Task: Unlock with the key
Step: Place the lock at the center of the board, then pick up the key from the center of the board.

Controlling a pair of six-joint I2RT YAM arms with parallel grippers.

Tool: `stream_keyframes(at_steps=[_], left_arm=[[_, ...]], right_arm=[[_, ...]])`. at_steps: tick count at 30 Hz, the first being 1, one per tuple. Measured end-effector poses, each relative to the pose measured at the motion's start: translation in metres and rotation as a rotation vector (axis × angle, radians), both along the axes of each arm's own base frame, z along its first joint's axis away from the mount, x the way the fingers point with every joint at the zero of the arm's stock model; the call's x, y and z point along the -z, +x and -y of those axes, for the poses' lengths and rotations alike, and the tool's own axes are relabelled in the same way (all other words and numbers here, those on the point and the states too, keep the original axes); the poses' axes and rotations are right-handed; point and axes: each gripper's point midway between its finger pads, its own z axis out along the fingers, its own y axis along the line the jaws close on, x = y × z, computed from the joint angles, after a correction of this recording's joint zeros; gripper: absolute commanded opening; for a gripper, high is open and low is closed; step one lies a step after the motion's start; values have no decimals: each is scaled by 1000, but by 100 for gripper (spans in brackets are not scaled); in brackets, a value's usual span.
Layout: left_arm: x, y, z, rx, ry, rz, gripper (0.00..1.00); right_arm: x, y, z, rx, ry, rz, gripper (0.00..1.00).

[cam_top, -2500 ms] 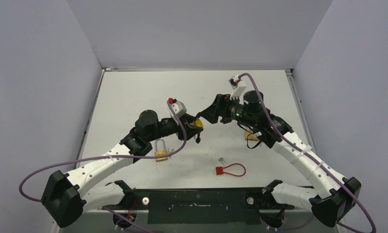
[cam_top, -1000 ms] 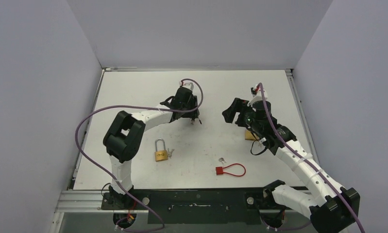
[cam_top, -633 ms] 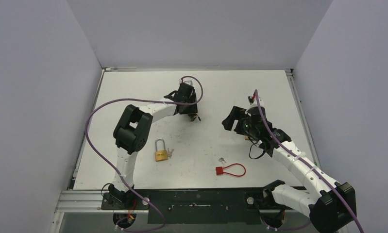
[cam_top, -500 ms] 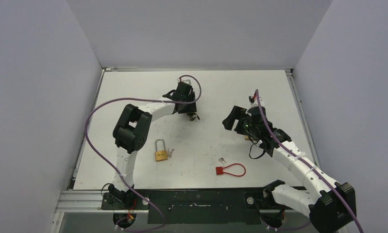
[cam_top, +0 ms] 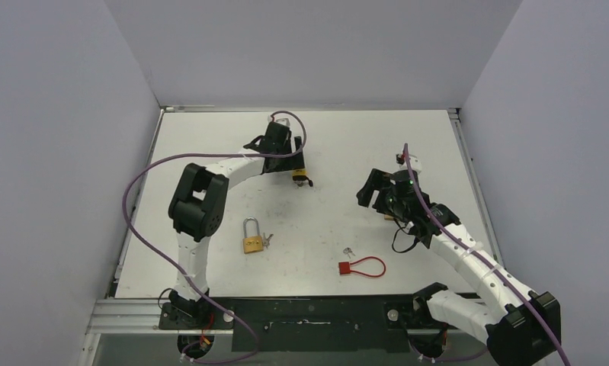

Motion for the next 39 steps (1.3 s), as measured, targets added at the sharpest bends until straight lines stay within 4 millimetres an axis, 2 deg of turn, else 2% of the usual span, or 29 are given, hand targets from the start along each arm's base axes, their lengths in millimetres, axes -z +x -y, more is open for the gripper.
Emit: stream_keyframes(at_steps=[2,5,10,13,16,22,24,26,28,33,39], left_arm=[[-7,-7,-6,-2,1,1,80],[-29,-25,-18,-6,-8,18,79],[-95,-67,-32,24,-85,104,79],[-129,-93,-37,54,-143,164,79],[-146,-116,-44,78,-179,196,79],[-145,-149,-55,101,-199,198,79],[-141,-155,-58,105,-198,190,79],[-135,-161,-61,109,-196,175,79],[-129,-166,-63,116,-192,166,79],[-117,-174,-65,139,-180,142,79],[-115,-175,-65,153,-203,124,79]], right_arm=[[1,-1,6,19,-21,-4,81],[2,1,18,54,-64,-5,81],[5,11,55,171,-164,-15,74],[17,19,82,251,-221,-58,64],[37,23,109,331,-257,-132,60],[67,23,153,456,-265,-241,58],[79,19,163,477,-272,-280,51],[91,15,167,477,-280,-317,40],[104,10,169,467,-283,-358,35],[126,-2,175,449,-277,-440,39],[130,-4,169,416,-254,-446,46]])
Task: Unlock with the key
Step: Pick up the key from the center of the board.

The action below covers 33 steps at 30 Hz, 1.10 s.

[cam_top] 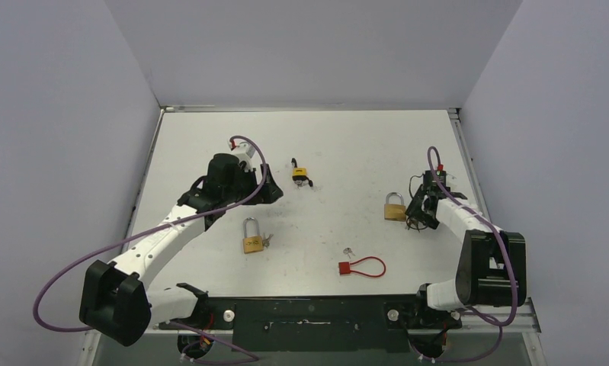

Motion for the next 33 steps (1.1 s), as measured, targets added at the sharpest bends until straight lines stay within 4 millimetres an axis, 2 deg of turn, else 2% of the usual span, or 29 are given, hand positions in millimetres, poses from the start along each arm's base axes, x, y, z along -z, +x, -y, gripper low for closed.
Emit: stream_keyframes(at_steps=[6,10,13,16,18,21,30,33], left_arm=[[4,-2,0,10,-12,-16,79],[5,-4,1,18,-16,-22,79],[4,-4,2,19,-19,-22,79],[3,-3,3,22,-26,-19,79],[2,-4,4,27,-30,-17,79],[2,-4,5,31,-35,-15,79],[5,-2,6,32,-36,-24,79],[8,-2,7,32,-36,-35,79]], right_arm=[[3,3,-6,-21,28,3,40],[5,0,-7,-7,37,-11,45],[5,-3,-4,16,25,-19,45],[1,-4,-2,30,16,-11,38],[-1,-3,-1,28,11,-6,29],[0,-4,-1,12,7,-13,25],[5,1,-3,-68,7,-38,26],[5,6,-3,-80,5,-30,32]])
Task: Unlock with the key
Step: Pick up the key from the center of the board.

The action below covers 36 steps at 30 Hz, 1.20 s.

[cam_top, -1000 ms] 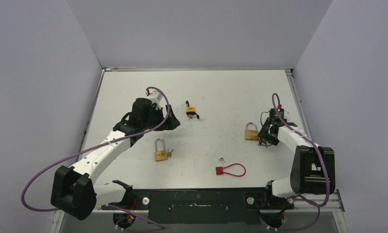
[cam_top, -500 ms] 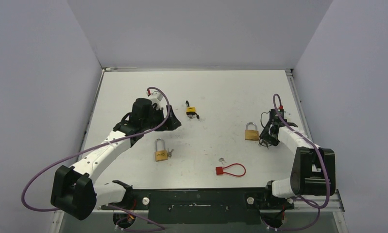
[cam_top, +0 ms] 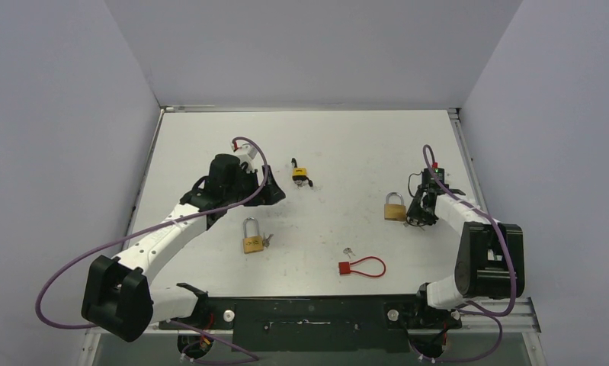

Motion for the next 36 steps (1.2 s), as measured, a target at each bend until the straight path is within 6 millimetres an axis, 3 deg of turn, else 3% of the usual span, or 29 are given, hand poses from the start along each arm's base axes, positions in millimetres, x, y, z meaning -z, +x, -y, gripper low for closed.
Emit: stream_keyframes(at_steps=[4,8,21,27,36], left_arm=[[1,-1,1,2,-7,-6,79],[4,-3,1,4,-11,-16,79],[5,-4,2,9,-15,-21,79],[5,-5,4,15,-28,-21,79],[6,-6,12,40,-66,-34,79]], right_arm=[[1,2,0,-10,-1,4,48],[1,3,0,-18,-5,6,50],[0,14,-13,-23,66,70,13],[-6,1,-14,22,82,95,0],[-37,-9,-14,71,89,179,0]])
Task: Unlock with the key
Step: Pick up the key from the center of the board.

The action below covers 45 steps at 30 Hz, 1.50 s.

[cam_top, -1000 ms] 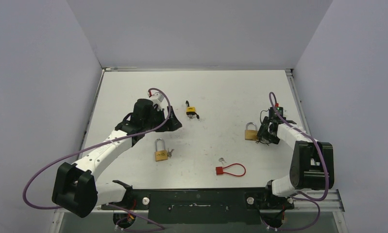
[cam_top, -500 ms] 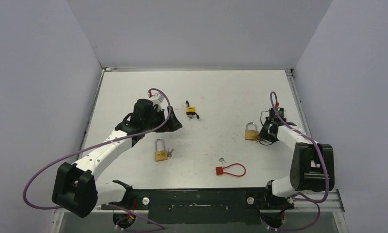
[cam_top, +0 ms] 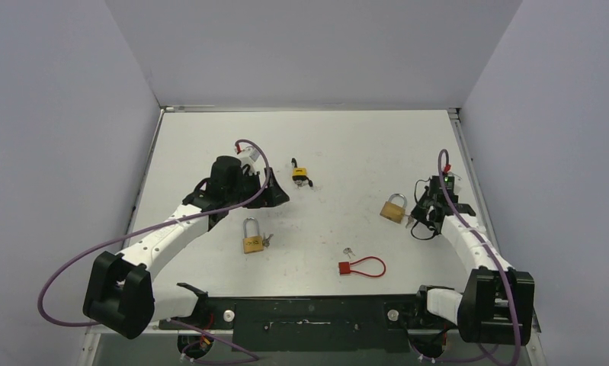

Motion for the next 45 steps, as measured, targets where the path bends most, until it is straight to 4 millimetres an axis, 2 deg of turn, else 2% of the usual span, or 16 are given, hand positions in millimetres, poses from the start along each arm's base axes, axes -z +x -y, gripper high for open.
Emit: stream_keyframes(at_steps=[4,10,14,18,25,29,34,38,41,45], left_arm=[[0,-1,3,7,-18,-11,79],[-20,4,18,8,-122,5,79],[-38,3,36,36,-200,37,79],[-53,-10,60,126,-251,88,79],[-69,-31,90,333,-239,263,78],[-83,-39,106,449,-253,364,77],[-102,-40,120,565,-284,458,74],[-115,-49,129,668,-338,505,64],[-117,-57,136,736,-391,505,56],[-110,-64,143,794,-433,466,48]], right_arm=[[-16,0,-17,-49,44,52,0],[-49,4,-72,-190,145,154,0],[-74,7,-110,-265,260,229,0],[-91,5,-141,-341,340,259,0],[-155,-2,-206,-598,463,358,0],[-183,-13,-234,-740,544,396,0],[-201,-28,-254,-866,622,402,0],[-211,-35,-259,-912,655,410,0],[-216,-38,-261,-931,673,416,0],[-219,-41,-263,-943,691,415,0]])
